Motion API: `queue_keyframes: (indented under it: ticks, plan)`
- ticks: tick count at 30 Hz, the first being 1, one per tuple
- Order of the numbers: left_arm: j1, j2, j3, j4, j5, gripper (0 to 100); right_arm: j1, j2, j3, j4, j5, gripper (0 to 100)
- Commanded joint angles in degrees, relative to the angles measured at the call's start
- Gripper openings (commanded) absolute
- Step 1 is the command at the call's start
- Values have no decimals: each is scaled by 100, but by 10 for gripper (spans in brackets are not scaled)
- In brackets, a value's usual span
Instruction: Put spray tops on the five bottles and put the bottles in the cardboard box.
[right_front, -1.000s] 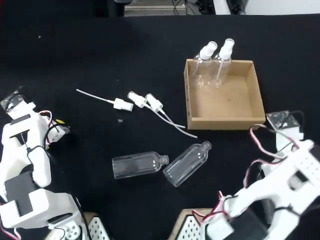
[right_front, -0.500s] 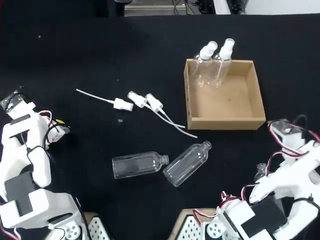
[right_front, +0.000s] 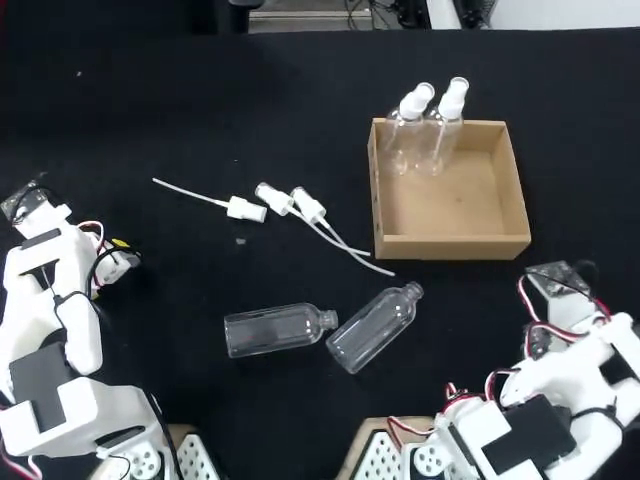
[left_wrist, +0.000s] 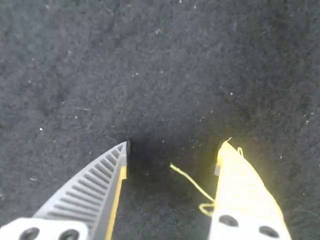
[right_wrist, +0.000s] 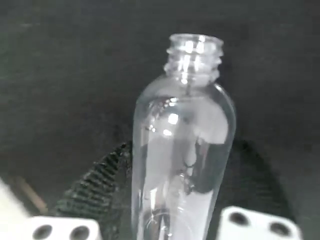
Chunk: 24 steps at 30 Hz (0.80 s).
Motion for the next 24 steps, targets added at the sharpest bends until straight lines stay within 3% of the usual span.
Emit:
queue_keyframes:
  ticks: [1,4,10,15,24]
  plan:
    - [119,-26,13,-105,18,275,132,-48,-233,-360,35,13]
    - [119,-26,13,-105,18,275,0,-4,-725,-396,-246,56]
    - [119,-26,13,-97,18,275,-747,4,-1191,-360,-615,47]
    - [119,-26,13,-88,18,275,-1152,-13,-1051,-360,-624,152]
    - [119,-26,13,-97,18,275,-1125,-13,-1033,-360,-677,320]
